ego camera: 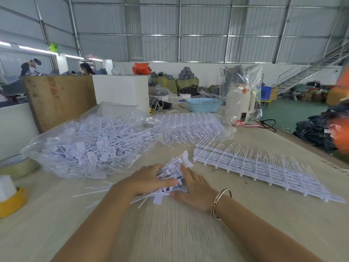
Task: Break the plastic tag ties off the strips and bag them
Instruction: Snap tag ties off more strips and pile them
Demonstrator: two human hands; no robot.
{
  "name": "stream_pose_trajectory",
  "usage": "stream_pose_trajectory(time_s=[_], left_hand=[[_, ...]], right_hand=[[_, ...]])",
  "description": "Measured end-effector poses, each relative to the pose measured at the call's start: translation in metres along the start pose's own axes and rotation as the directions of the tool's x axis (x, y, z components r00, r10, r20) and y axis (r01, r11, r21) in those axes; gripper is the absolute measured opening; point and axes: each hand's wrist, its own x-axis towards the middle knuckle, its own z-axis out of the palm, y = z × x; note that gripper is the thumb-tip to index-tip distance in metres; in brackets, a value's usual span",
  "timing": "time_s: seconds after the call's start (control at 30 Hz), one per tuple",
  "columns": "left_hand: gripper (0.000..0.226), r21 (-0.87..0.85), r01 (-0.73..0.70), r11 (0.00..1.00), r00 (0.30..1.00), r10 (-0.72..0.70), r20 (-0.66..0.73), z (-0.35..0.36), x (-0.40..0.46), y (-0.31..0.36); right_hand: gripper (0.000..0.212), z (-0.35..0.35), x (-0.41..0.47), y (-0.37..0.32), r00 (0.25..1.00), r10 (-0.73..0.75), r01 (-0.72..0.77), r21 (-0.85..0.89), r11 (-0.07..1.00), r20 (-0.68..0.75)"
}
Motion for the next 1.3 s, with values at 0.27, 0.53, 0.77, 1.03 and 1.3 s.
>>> stream_pose_trajectory(time_s=[0.27,0.53,0.77,1.03,1.3], left_hand=[[0.125,0.291,-0.081,0.953,0.977,0.019,0.212,-0.013,0.000,-0.011],[0.125,0.359,-0.128,0.924,0.983,0.071,0.169,-0.022,0.017,-0.019],[0.097,0.314,-0.163,0.935,0.986,0.160,0.034,-0.019,0.040,-0.030],[0.106,0.477,-0.179,0.861,0.978,0.209,-0.010,-0.025,0.057,-0.037],[0.083,0.537,-0.046,0.843,0.961,0.183,-0.206,0.011,0.047,-0.030]], right_hand=[[0.112,-0.011,0.007,0.008,0.994,-0.094,0.088,-0.104,0.991,-0.059],[0.099,-0.012,0.034,0.006,0.989,-0.104,0.111,0.066,0.992,-0.101],[0.090,-0.008,0.035,0.011,0.975,-0.110,0.105,-0.035,0.994,-0.195],[0.042,-0.034,0.012,0.069,0.886,0.001,-0.095,-0.180,0.979,-0.463],[0.039,-0.048,0.006,0.112,0.911,0.237,-0.374,-0.436,0.818,-0.338]])
